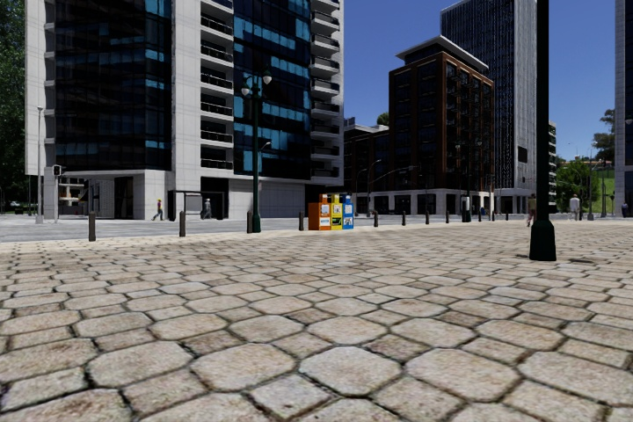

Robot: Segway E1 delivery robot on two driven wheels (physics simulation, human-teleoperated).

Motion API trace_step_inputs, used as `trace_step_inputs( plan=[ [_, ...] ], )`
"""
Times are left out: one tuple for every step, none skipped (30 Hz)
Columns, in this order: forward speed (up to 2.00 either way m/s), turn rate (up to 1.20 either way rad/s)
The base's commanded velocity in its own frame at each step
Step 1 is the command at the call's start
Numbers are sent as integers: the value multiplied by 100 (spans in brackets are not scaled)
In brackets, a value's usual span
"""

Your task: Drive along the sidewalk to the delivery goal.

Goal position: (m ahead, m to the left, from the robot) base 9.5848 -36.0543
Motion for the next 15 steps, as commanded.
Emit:
trace_step_inputs(
  plan=[
    [0, 0],
    [0, 0],
    [0, 0],
    [0, 0],
    [0, 0],
    [0, 0],
    [0, 0],
    [0, 0],
    [0, 0],
    [0, 0],
    [0, 0],
    [0, 0],
    [0, 0],
    [0, 0],
    [0, 0]
  ],
)
